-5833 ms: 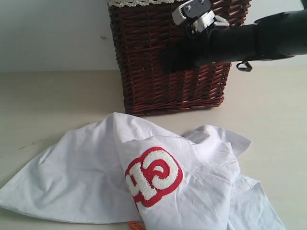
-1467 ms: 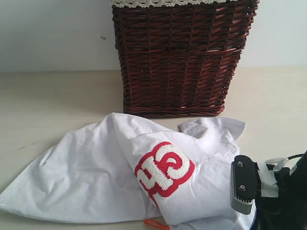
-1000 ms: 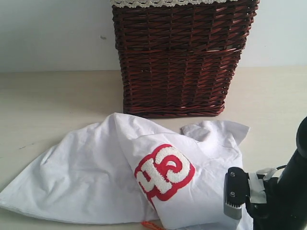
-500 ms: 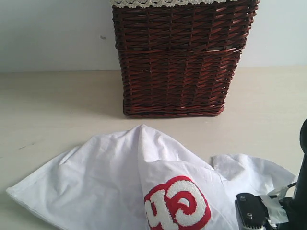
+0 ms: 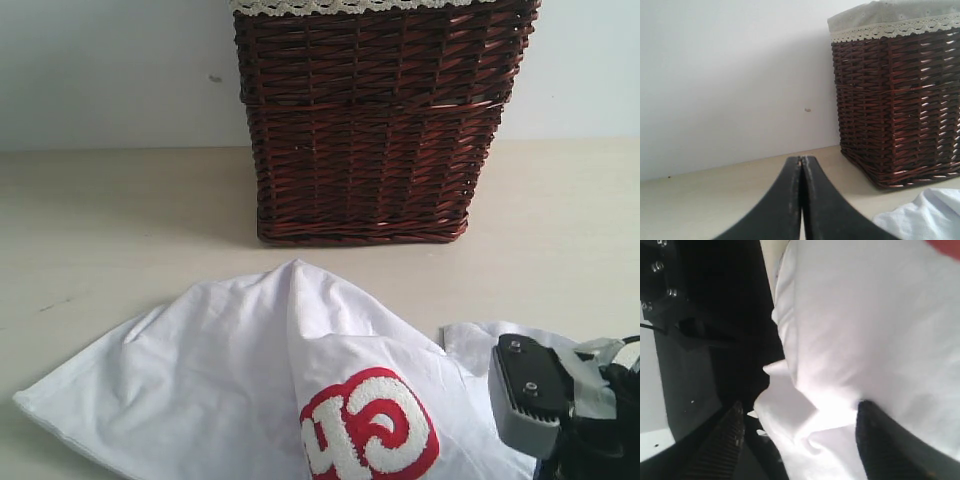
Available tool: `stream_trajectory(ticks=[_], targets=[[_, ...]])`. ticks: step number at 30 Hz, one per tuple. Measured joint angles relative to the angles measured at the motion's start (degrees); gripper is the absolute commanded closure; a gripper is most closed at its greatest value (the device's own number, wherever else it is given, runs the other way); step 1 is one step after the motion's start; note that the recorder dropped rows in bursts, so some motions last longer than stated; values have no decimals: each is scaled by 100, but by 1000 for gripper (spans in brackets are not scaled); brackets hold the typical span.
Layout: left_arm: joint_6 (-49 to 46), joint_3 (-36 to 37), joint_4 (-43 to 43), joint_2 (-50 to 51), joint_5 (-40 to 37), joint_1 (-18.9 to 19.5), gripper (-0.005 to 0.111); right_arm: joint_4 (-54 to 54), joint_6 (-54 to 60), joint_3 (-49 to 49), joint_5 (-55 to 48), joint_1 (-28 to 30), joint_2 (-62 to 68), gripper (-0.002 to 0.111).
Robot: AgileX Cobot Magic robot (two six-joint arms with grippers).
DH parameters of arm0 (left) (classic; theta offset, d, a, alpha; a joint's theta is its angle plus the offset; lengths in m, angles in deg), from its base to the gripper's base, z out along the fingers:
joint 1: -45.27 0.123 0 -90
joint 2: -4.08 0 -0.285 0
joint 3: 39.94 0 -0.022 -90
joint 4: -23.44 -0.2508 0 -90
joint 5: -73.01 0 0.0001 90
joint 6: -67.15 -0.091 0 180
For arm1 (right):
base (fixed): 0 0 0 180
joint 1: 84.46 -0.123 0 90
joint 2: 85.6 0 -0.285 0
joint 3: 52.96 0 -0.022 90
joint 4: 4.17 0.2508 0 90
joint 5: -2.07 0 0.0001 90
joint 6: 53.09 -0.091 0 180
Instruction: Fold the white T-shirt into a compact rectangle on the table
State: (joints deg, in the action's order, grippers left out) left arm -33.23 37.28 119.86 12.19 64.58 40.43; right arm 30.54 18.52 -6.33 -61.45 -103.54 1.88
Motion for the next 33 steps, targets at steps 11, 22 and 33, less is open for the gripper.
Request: stream_trajectory(ticks=[11, 22, 33], targets=[[0, 0, 0, 0, 0, 0, 107, -2110, -2274, -456, 3254, 786, -194, 45], [0, 0, 0, 0, 0, 0, 107, -2529, -2550, -490, 4046, 1123, 1176, 47], [0, 0, 0, 0, 0, 0, 107, -2459, -3068, -583, 4264, 1132, 1896, 90]])
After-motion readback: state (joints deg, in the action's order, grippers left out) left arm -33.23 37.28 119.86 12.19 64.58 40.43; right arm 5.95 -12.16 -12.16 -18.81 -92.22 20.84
